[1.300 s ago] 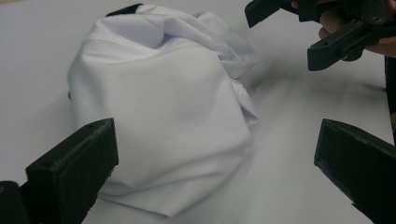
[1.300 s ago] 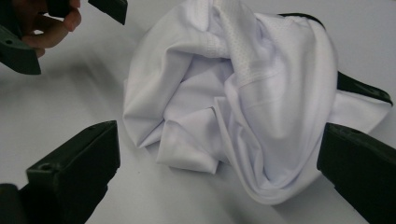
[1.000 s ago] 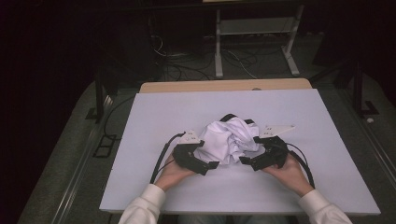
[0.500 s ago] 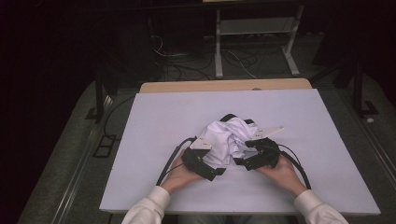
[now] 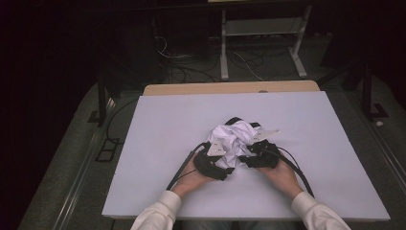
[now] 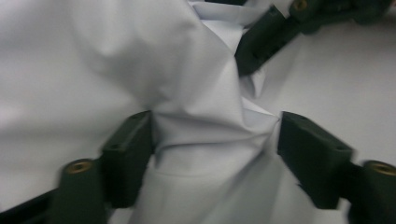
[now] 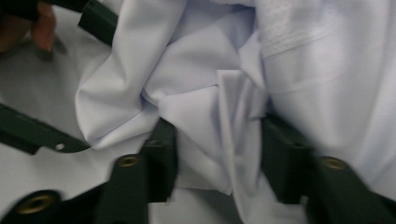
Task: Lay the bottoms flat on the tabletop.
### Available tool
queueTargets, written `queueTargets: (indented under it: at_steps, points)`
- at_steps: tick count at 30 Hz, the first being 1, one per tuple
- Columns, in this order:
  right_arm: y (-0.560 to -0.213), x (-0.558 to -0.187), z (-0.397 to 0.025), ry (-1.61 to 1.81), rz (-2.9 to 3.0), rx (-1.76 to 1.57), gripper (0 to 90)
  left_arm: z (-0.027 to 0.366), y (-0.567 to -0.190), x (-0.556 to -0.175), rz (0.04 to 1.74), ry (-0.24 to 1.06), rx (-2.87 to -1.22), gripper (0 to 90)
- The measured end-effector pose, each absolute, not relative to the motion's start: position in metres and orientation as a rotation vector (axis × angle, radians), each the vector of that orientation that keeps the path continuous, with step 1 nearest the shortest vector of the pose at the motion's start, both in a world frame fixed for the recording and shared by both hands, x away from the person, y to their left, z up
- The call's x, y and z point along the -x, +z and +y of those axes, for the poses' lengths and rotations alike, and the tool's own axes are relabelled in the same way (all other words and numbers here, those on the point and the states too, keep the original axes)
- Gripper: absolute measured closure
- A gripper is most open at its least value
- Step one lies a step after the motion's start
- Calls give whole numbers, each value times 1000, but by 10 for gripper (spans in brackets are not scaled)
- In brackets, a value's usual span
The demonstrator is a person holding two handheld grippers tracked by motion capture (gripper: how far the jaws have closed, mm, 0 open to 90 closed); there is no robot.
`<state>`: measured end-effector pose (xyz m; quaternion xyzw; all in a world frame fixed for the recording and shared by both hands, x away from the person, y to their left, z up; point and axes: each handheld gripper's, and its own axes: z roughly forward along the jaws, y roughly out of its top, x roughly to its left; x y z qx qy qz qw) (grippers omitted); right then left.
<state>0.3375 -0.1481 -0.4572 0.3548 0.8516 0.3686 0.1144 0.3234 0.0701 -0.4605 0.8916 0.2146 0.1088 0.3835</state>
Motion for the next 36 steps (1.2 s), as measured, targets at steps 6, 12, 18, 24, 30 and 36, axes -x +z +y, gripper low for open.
queueTargets:
  at_steps: [6,12,18,24,30,36]
  points:
    - [-453,-339,-151,1064,2495,-1066,750,68,-457,-329,575,329,-2275,601]
    - [-441,-343,-159,1118,2517,-1118,771,70,-448,-334,571,330,-2290,788]
    - [-421,-345,-182,1272,2480,-1168,780,84,-423,-339,568,291,-2249,795]
    - [-400,-342,-211,1400,2414,-1205,784,104,-402,-340,574,296,-2183,797]
    - [-391,-334,-222,1437,2414,-1192,784,115,-384,-335,539,269,-2149,796]
    - [-383,-324,-232,1496,2424,-1183,784,121,-369,-329,469,180,-2117,796]
